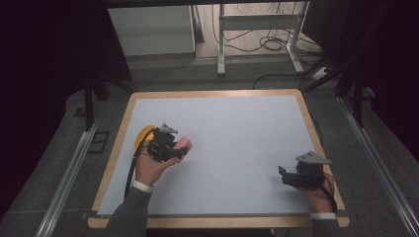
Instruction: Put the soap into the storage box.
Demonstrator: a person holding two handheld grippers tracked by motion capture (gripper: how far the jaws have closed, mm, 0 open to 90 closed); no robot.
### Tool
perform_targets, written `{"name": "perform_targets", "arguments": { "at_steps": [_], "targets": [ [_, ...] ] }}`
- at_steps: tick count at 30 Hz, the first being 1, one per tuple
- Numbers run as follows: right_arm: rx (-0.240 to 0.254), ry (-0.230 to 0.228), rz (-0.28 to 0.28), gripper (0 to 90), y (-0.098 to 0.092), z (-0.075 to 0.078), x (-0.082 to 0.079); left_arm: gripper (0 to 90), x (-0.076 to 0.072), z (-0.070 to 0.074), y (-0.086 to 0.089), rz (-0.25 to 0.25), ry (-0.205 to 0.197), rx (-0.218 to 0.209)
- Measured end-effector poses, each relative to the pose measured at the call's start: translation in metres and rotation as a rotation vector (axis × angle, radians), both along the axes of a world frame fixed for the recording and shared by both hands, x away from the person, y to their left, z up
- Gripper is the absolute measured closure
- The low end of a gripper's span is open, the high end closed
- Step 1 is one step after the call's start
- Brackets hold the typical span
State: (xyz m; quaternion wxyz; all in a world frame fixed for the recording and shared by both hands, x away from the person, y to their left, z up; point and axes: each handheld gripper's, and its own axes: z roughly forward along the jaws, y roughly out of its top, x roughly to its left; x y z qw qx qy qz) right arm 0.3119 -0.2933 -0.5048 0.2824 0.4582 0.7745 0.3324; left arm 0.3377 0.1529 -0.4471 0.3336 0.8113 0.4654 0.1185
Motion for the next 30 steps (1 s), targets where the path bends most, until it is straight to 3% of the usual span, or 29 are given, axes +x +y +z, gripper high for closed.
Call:
{"name": "perform_targets", "arguments": {
  "at_steps": [30],
  "targets": [
    [-0.005, 0.003, 0.002, 10.2, 0.0, -0.001, 0.001, 60.2, 0.011, 0.014, 0.03, 0.072, -0.01, 0.003]
  ]
}}
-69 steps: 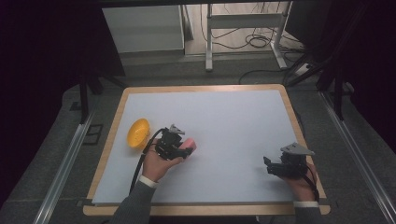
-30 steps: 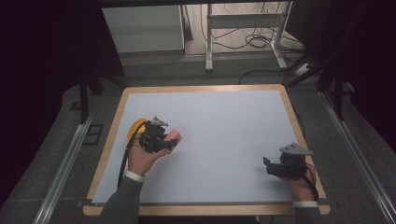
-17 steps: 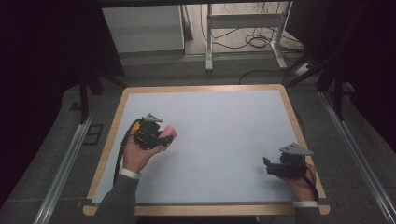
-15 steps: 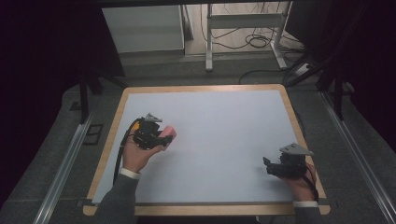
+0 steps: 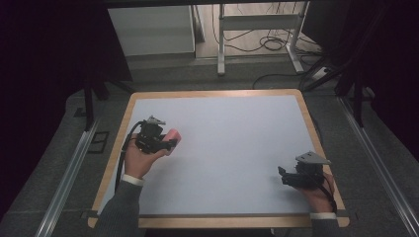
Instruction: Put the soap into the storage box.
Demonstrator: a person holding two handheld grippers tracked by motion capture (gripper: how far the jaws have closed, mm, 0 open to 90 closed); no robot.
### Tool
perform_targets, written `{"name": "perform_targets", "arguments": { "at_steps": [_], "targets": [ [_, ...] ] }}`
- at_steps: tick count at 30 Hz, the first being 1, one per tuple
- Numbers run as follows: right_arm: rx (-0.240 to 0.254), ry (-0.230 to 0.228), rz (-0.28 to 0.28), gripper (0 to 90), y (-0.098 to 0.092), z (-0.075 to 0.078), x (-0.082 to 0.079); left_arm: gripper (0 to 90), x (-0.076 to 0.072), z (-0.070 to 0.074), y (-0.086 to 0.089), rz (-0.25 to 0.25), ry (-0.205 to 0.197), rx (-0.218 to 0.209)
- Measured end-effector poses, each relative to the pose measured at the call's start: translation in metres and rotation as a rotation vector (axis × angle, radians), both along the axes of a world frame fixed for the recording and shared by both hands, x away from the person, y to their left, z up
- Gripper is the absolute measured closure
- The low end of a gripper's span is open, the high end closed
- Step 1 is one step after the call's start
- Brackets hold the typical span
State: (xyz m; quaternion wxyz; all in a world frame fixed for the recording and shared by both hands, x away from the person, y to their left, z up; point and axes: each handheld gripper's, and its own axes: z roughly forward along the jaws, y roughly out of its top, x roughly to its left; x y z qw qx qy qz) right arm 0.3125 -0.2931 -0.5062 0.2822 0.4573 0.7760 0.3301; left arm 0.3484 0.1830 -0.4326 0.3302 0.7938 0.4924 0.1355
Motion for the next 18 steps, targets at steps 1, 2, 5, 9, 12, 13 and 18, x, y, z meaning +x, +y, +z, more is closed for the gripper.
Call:
{"name": "perform_targets", "arguments": {
  "at_steps": [1, 2, 5, 9, 12, 13, 18],
  "targets": [
    [0.001, 0.0, 0.0, 10.1, 0.0, 0.0, 0.0, 60.1, 0.0, 0.0, 0.0, 0.002, 0.0, -0.001],
    [0.0, 0.0, 0.0, 10.2, 0.0, 0.0, 0.0, 60.2, 0.001, 0.0, 0.001, 0.002, 0.0, 0.001],
    [0.001, 0.002, -0.001, 10.2, 0.0, -0.001, 0.0, 60.2, 0.002, 0.001, 0.004, 0.01, 0.001, -0.002],
    [-0.003, 0.002, -0.001, 10.2, 0.0, -0.001, 0.0, 60.2, 0.004, 0.001, 0.01, 0.024, 0.003, -0.005],
    [-0.004, 0.003, -0.001, 10.2, 0.001, -0.001, 0.0, 60.2, 0.006, 0.001, 0.014, 0.031, 0.009, -0.001],
    [-0.004, 0.003, -0.001, 10.2, 0.001, -0.001, 0.0, 60.2, 0.007, 0.001, 0.015, 0.033, 0.01, 0.001],
    [-0.006, 0.005, 0.001, 10.2, 0.001, -0.002, 0.001, 60.2, 0.011, 0.0, 0.02, 0.044, 0.017, 0.012]
  ]
}}
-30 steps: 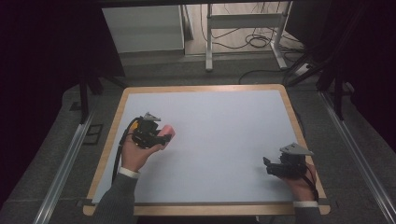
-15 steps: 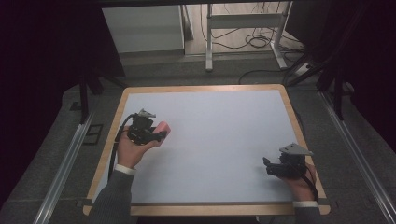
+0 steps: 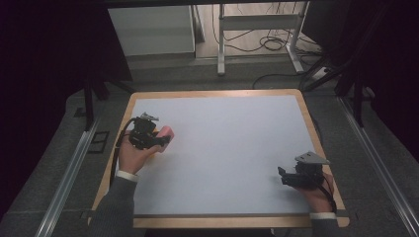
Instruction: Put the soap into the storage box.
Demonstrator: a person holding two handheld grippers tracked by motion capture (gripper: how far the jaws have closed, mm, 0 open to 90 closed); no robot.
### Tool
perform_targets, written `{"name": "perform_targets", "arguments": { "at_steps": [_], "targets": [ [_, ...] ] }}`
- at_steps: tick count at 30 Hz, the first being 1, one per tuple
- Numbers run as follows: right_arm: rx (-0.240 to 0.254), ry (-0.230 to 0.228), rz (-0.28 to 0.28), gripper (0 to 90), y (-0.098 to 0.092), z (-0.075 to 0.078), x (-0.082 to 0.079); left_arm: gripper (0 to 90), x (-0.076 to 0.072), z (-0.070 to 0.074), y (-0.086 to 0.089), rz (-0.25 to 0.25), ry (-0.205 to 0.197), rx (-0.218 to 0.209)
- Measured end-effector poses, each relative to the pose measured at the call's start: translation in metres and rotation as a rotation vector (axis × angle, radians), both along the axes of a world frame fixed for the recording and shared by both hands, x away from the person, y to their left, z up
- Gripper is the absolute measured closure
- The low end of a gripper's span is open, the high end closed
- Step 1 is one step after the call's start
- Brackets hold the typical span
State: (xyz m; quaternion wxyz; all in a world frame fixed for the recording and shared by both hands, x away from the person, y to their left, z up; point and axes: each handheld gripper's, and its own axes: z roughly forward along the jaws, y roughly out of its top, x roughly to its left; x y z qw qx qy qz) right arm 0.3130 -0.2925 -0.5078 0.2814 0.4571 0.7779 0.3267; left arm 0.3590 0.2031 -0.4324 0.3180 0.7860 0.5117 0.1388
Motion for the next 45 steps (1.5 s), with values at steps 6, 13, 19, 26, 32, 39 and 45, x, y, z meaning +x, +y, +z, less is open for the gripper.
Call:
{"name": "perform_targets", "arguments": {
  "at_steps": [6, 13, 19, 26, 32, 39, 45],
  "targets": [
    [0.0, -0.003, -0.003, 10.2, -0.001, 0.0, 0.0, 60.2, 0.004, -0.003, 0.007, 0.02, 0.01, 0.001],
    [-0.001, -0.001, -0.002, 10.2, -0.001, 0.0, 0.0, 60.2, 0.006, -0.002, 0.013, 0.038, 0.01, 0.003],
    [-0.005, -0.004, -0.002, 10.2, 0.0, -0.001, 0.001, 60.2, 0.01, -0.003, 0.019, 0.056, 0.015, 0.006],
    [-0.004, -0.004, -0.001, 10.2, 0.0, -0.001, 0.0, 60.2, 0.016, -0.005, 0.026, 0.07, 0.03, 0.016],
    [-0.004, -0.008, -0.004, 10.2, -0.001, 0.0, 0.0, 60.2, 0.02, -0.008, 0.031, 0.09, 0.035, 0.021],
    [-0.001, -0.006, -0.005, 10.2, -0.002, 0.001, 0.0, 60.2, 0.023, -0.011, 0.04, 0.114, 0.039, 0.016],
    [-0.004, -0.006, -0.004, 10.1, -0.001, 0.0, 0.0, 60.2, 0.025, -0.012, 0.049, 0.141, 0.038, 0.019]
  ]
}}
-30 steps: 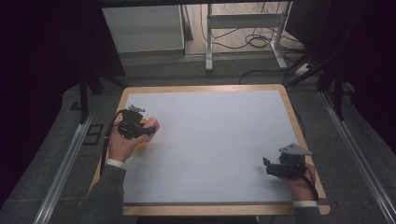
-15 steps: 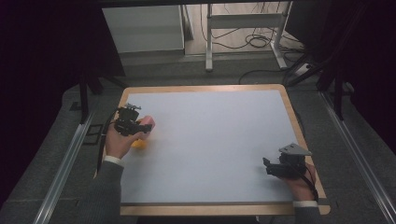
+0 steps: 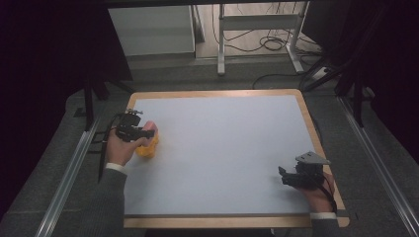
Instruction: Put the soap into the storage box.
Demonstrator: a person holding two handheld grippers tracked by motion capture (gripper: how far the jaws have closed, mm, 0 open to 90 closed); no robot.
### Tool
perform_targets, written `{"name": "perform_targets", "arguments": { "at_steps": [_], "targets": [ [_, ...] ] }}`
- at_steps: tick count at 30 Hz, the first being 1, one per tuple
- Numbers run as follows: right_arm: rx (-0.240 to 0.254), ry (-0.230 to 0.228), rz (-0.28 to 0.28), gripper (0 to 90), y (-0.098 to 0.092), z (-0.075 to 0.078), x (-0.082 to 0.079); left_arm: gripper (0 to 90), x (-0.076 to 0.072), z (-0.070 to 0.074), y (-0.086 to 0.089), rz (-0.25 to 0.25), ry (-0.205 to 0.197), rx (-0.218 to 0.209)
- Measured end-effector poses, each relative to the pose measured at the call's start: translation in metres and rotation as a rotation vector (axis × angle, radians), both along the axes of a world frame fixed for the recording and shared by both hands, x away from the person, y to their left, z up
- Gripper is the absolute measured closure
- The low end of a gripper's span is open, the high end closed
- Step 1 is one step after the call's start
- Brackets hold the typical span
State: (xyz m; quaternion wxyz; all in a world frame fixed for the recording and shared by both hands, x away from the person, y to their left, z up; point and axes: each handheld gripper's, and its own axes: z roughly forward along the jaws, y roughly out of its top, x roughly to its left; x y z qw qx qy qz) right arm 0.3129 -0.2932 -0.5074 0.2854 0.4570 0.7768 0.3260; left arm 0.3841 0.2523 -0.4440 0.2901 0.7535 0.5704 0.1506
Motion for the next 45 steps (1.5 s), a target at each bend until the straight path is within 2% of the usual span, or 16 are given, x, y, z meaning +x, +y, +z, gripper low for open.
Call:
{"name": "perform_targets", "arguments": {
  "at_steps": [10, 18, 29, 32, 33, 36, 45],
  "targets": [
    [-0.002, 0.002, 0.0, 10.2, 0.0, 0.0, 0.0, 60.2, 0.005, -0.009, 0.008, 0.034, 0.02, -0.001],
    [-0.005, 0.004, 0.001, 10.1, 0.0, -0.001, 0.0, 60.2, 0.009, -0.022, 0.011, 0.052, 0.046, -0.002],
    [-0.007, 0.003, 0.002, 10.1, 0.0, -0.001, 0.0, 59.4, 0.011, -0.035, 0.011, 0.05, 0.071, 0.009],
    [-0.007, 0.003, 0.001, 10.2, 0.0, -0.001, 0.0, 43.1, 0.005, -0.025, 0.012, 0.044, -0.003, -0.016],
    [-0.007, 0.003, 0.001, 10.2, 0.0, -0.001, 0.0, 38.1, 0.004, -0.024, 0.012, 0.045, -0.014, -0.02],
    [-0.006, 0.001, 0.003, 10.1, 0.0, -0.001, 0.0, 30.8, -0.002, -0.018, 0.013, 0.04, -0.035, -0.018],
    [-0.01, -0.003, 0.006, 10.2, 0.002, -0.002, 0.002, 27.1, -0.021, -0.001, 0.001, -0.037, -0.116, -0.063]
  ]
}}
